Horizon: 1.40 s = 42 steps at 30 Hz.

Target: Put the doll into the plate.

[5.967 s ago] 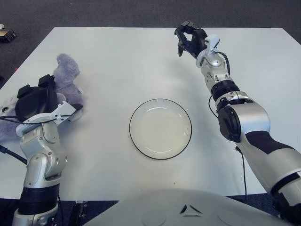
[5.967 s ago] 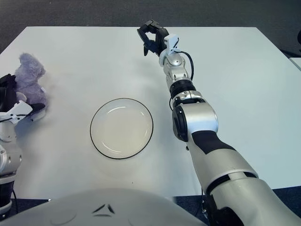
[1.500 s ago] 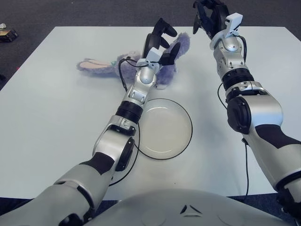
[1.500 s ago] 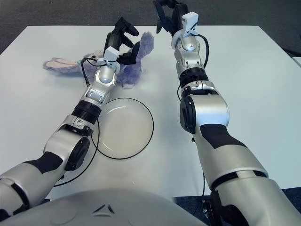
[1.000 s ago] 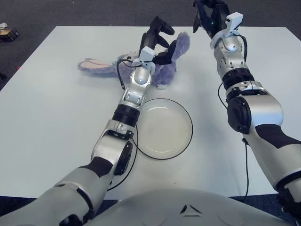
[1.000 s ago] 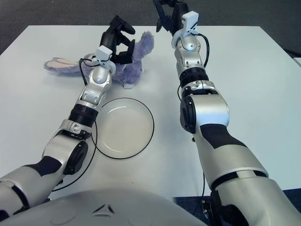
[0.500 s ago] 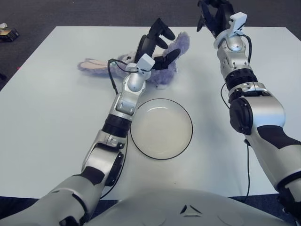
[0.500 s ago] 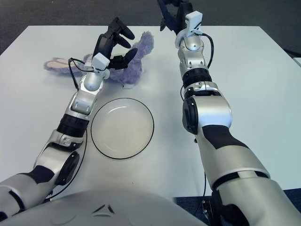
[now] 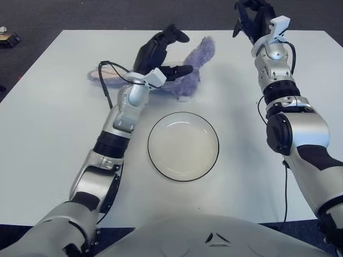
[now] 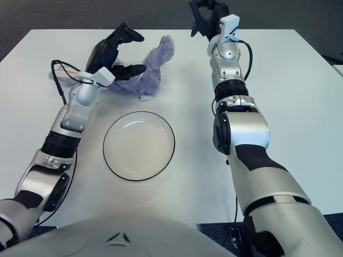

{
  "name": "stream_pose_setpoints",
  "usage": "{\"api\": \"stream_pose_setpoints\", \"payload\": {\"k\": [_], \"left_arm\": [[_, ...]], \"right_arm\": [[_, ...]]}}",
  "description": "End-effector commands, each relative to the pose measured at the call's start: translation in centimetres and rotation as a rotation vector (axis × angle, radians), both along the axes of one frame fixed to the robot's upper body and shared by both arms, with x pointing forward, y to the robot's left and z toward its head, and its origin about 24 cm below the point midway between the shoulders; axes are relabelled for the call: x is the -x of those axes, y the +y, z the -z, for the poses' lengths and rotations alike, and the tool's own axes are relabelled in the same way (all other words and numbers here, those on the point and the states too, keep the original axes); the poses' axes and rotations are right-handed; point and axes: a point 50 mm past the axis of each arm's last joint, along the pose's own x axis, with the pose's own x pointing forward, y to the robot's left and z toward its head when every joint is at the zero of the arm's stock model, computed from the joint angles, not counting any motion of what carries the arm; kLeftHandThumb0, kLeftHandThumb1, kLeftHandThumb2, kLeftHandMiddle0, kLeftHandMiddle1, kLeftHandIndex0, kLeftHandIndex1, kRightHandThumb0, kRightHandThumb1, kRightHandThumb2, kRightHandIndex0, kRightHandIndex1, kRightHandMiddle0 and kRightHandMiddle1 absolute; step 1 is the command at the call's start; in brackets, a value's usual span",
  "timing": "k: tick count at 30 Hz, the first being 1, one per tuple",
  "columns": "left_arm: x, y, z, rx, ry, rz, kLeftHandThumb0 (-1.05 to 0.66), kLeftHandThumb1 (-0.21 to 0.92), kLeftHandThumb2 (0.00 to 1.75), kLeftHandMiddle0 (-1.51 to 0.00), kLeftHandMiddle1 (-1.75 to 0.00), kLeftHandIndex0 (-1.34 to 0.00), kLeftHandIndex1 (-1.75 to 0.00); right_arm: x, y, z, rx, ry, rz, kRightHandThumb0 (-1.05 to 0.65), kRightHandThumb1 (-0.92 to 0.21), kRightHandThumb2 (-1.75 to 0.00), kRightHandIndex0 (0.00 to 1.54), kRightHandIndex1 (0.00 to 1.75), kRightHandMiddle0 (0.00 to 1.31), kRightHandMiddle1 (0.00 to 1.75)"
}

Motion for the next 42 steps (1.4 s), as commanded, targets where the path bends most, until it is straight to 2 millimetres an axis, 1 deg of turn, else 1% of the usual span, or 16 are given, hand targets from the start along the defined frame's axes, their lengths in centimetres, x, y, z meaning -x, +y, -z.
{"api": "stream_pose_setpoints", "payload": {"k": [1,5,10,14,16,24,25,26,28,31,34,39,40,42], "left_arm": [[0.2,2.2,-0.2,-0.004,-0.038,-0.064,-0.67,0.92,0.19,-0.33,-0.38,-0.22,-0.72],[0.5,3.4,-0.2,-0.014,-0.056,-0.101,-0.67,0.92,0.19,-0.34,-0.38,-0.23,-0.72],[0.6,3.6,-0.2,-0.015,-0.058,-0.104,-0.67,0.92,0.19,-0.34,-0.38,-0.23,-0.73],[1.1,6.0,-0.2,-0.058,-0.056,-0.207,-0.68,0.92,0.19,-0.35,-0.38,-0.23,-0.73],[1.2,6.6,-0.2,-0.082,-0.055,-0.228,-0.68,0.92,0.19,-0.35,-0.38,-0.23,-0.74],[1.3,6.8,-0.2,-0.094,-0.053,-0.24,-0.68,0.92,0.2,-0.35,-0.37,-0.23,-0.75],[1.3,7.1,0.1,-0.097,-0.047,-0.249,-0.68,0.92,0.2,-0.35,-0.37,-0.23,-0.75],[1.3,7.4,0.3,-0.099,-0.042,-0.256,-0.68,0.92,0.19,-0.36,-0.34,-0.23,-0.75],[1.3,8.0,0.8,-0.102,-0.023,-0.271,-0.68,0.92,0.18,-0.41,-0.22,-0.24,-0.74],[1.4,8.3,1.0,-0.105,-0.007,-0.276,-0.68,0.92,0.17,-0.45,-0.13,-0.25,-0.72],[1.4,8.4,1.0,-0.106,-0.006,-0.276,-0.68,0.92,0.17,-0.46,-0.09,-0.25,-0.7],[1.4,8.4,1.0,-0.106,-0.006,-0.275,-0.68,0.92,0.17,-0.47,-0.07,-0.26,-0.69],[1.3,8.9,1.3,-0.114,0.048,-0.286,-0.68,0.92,0.17,-0.47,-0.07,-0.26,-0.69],[1.2,9.8,1.6,-0.124,0.121,-0.299,-0.68,0.92,0.16,-0.48,-0.07,-0.25,-0.68]], "right_arm": [[0.3,-0.7,-0.2,0.027,-0.026,0.025,-0.35,-0.92,-0.36,0.94,1.75,0.37,1.57],[0.4,-0.6,-0.2,0.04,-0.031,0.027,-0.35,-0.92,-0.35,0.95,1.75,0.37,1.57],[0.4,-0.6,-0.2,0.041,-0.032,0.029,-0.35,-0.92,-0.35,0.96,1.75,0.38,1.57],[0.5,-0.4,-0.6,0.088,-0.043,0.035,-0.35,-0.92,-0.35,0.96,1.75,0.38,1.56],[0.5,-0.3,-0.6,0.092,-0.044,0.035,-0.35,-0.92,-0.34,0.96,1.75,0.38,1.56],[0.6,-0.3,-0.6,0.094,-0.044,0.037,-0.35,-0.92,-0.34,0.97,1.75,0.39,1.55],[0.6,-0.2,-0.6,0.096,-0.047,0.037,-0.35,-0.92,-0.34,0.97,1.75,0.39,1.55],[0.6,-0.2,-0.5,0.097,-0.049,0.036,-0.35,-0.92,-0.34,0.97,1.75,0.39,1.55],[0.6,-0.1,-0.5,0.1,-0.056,0.033,-0.35,-0.92,-0.33,0.97,1.75,0.4,1.54],[0.7,0.0,-0.6,0.104,-0.062,0.029,-0.35,-0.92,-0.33,0.98,1.75,0.4,1.54],[0.7,0.0,-0.6,0.105,-0.064,0.028,-0.35,-0.92,-0.32,0.98,1.75,0.41,1.53],[0.7,0.0,-0.6,0.105,-0.064,0.028,-0.35,-0.92,-0.32,0.98,1.75,0.41,1.53],[1.2,0.6,-1.2,0.21,-0.138,0.039,-0.35,-0.92,-0.32,0.98,1.75,0.41,1.53],[2.0,1.7,-1.8,0.358,-0.247,0.051,-0.35,-0.92,-0.32,0.97,1.75,0.42,1.52]]}}
